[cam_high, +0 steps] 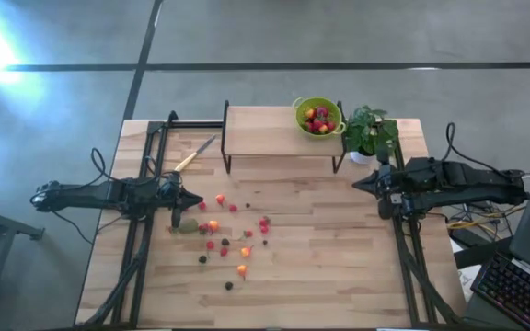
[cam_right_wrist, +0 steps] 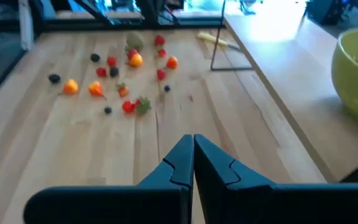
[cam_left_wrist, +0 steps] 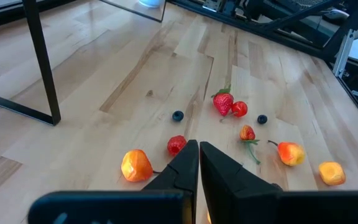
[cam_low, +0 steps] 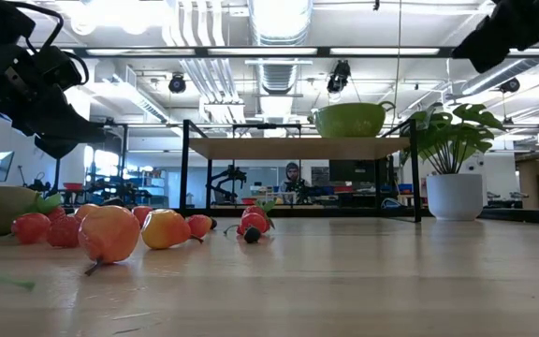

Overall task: Build produce basket
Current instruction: Move the pear to the center of the table

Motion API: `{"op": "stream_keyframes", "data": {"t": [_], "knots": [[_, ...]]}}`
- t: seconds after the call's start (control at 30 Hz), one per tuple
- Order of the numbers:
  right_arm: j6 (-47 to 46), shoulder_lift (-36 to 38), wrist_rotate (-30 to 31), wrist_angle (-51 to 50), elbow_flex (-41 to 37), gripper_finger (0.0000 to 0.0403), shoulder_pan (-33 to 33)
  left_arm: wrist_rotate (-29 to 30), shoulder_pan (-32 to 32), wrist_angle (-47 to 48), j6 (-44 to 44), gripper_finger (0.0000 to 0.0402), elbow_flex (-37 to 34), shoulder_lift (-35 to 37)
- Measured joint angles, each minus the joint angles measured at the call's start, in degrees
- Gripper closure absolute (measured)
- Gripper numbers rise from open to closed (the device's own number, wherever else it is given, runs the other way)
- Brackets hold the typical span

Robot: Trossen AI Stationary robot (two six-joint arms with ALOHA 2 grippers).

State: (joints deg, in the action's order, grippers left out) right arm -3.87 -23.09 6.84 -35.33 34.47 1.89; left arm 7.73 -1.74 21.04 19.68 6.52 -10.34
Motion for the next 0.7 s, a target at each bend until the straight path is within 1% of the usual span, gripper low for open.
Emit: {"op": "stream_keyframes", "data": {"t": [0.27, 0.7], "knots": [[-0.05, 2.77, -0.86, 0.06, 0.16, 0.0394, -0.02, 0.01, 0.0, 0.0, 0.02, 0.0381, 0.0, 0.02], [-0.18, 2.34, -0.84, 0.06, 0.22, 0.0394, -0.02, 0.01, -0.01, 0.0, 0.01, 0.038, 0.0, 0.01]]}}
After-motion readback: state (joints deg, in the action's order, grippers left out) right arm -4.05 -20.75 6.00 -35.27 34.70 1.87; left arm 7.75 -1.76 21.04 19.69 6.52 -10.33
